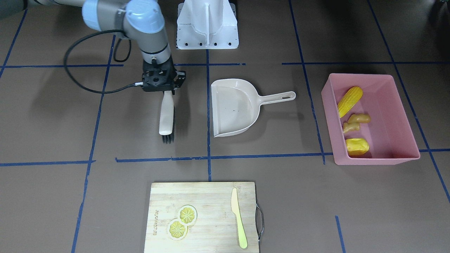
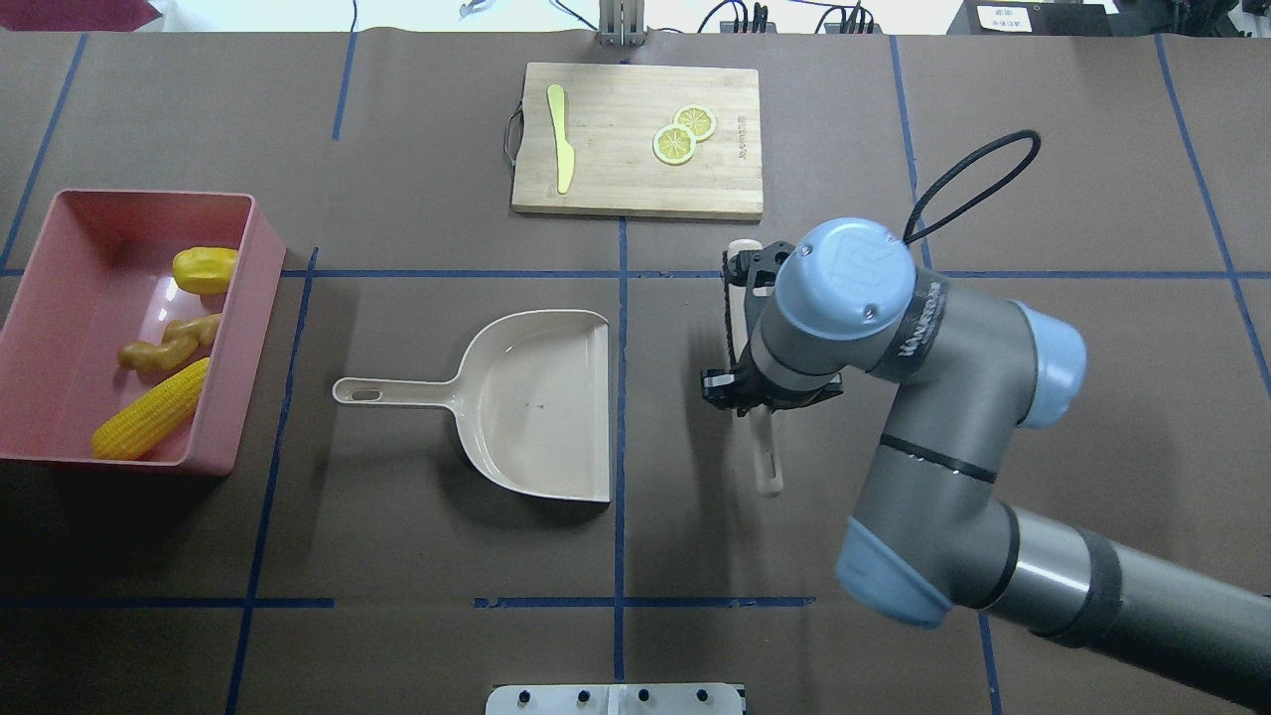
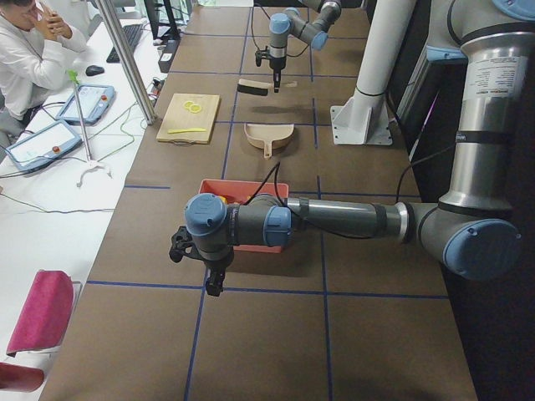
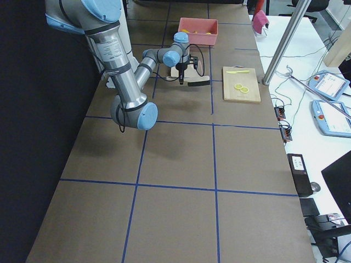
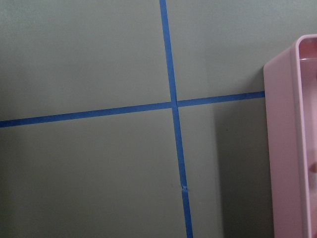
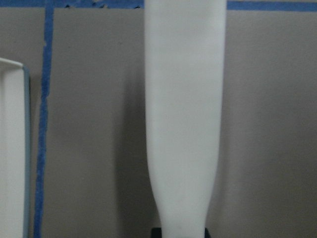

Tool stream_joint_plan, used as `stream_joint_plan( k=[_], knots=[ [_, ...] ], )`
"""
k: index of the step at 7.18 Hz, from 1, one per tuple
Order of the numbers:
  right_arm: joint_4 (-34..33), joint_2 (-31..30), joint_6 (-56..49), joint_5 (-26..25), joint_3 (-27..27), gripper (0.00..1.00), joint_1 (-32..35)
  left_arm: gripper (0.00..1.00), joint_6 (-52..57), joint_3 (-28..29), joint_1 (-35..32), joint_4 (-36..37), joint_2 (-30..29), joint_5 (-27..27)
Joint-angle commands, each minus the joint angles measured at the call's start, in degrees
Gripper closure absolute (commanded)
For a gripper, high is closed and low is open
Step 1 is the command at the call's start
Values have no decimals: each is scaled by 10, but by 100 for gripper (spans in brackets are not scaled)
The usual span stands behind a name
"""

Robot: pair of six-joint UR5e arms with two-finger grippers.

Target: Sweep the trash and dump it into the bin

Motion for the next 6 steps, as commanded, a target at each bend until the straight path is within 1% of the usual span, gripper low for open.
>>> stream_joint_plan(
  k=[1,2,3,4,5,6],
  knots=[
    [-2,-84,-92,66,46,100,75,0,0,6,1,-24,26,3],
    [0,-144,-158,74,64,100,106,0,0,8,0,-20,29,10],
    [3,-210,-257,82,75,100,161,0,-1,1,0,-19,38,12],
    [4,-262,-339,114,75,100,215,0,-4,-1,0,-15,36,12],
    [4,-304,-429,140,72,100,267,0,-6,-2,0,3,33,11],
    [5,-350,-495,143,70,100,306,0,-5,-13,1,38,29,12]
  ],
)
